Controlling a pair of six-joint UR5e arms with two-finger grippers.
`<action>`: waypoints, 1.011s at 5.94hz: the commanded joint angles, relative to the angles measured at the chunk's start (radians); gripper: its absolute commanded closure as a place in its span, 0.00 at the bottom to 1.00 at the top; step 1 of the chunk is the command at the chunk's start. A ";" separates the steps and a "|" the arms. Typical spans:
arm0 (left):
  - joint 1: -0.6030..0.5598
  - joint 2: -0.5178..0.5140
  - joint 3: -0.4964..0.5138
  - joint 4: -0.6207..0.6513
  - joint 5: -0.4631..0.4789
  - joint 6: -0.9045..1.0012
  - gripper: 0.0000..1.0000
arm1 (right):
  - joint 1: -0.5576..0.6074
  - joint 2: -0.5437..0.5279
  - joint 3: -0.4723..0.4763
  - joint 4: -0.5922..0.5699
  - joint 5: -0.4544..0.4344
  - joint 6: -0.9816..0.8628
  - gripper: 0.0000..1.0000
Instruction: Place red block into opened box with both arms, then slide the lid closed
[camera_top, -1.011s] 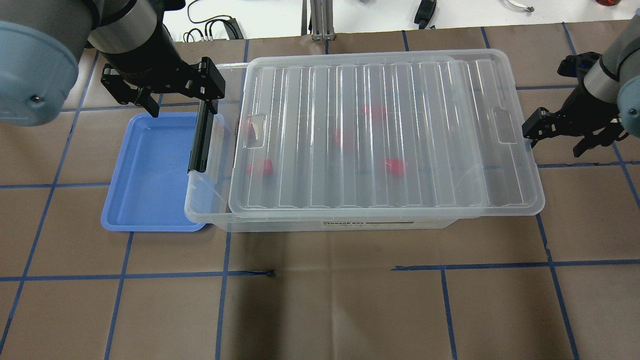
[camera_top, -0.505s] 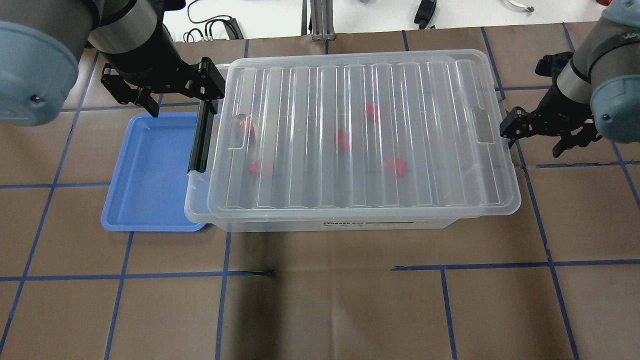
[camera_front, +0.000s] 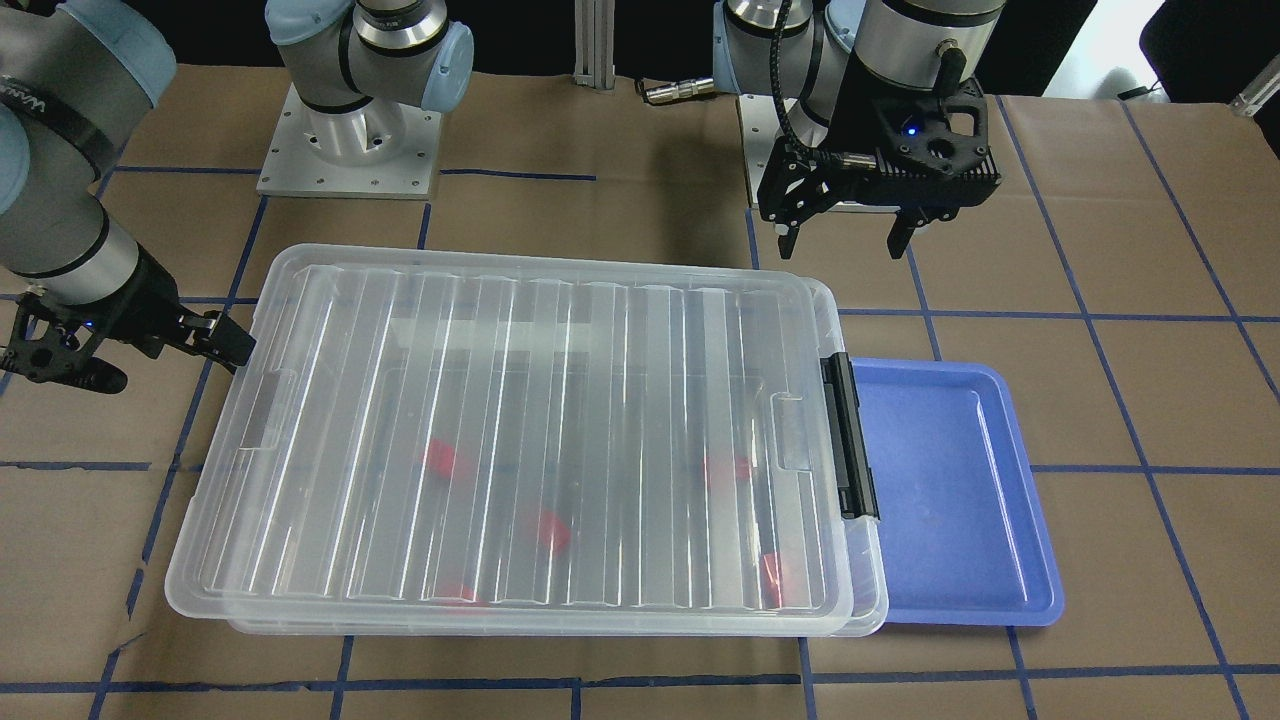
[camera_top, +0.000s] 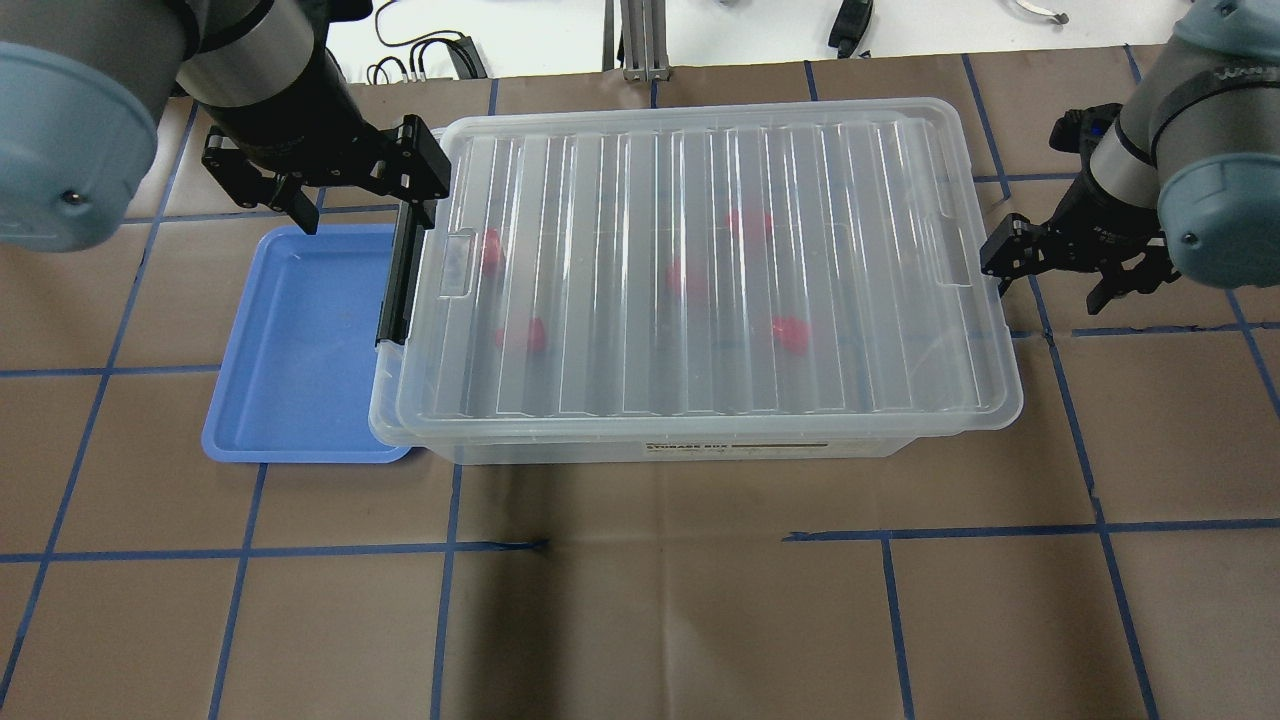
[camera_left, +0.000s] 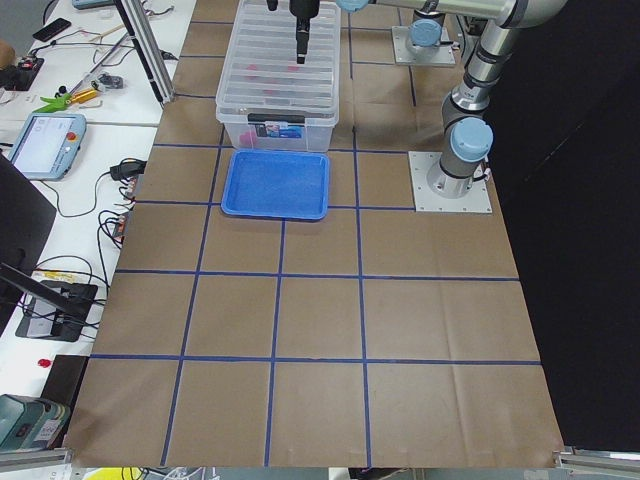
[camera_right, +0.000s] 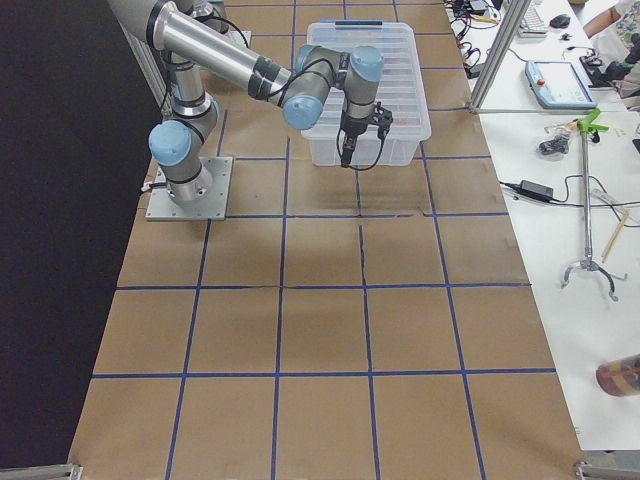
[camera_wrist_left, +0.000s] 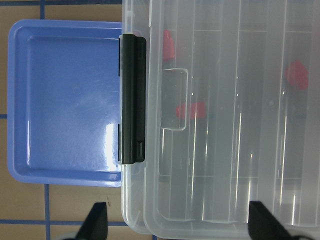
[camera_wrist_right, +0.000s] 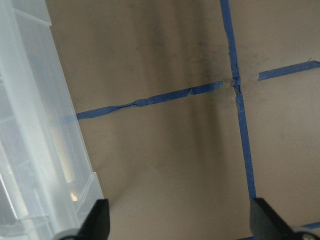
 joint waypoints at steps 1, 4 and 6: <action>0.000 0.003 0.000 0.000 0.000 0.001 0.01 | 0.001 0.000 0.000 0.002 0.031 0.000 0.00; 0.000 0.003 0.000 0.000 -0.002 0.001 0.01 | 0.001 -0.021 -0.035 0.000 0.013 -0.016 0.00; 0.000 0.003 0.000 0.000 -0.005 0.001 0.01 | 0.012 -0.068 -0.183 0.154 0.013 -0.014 0.00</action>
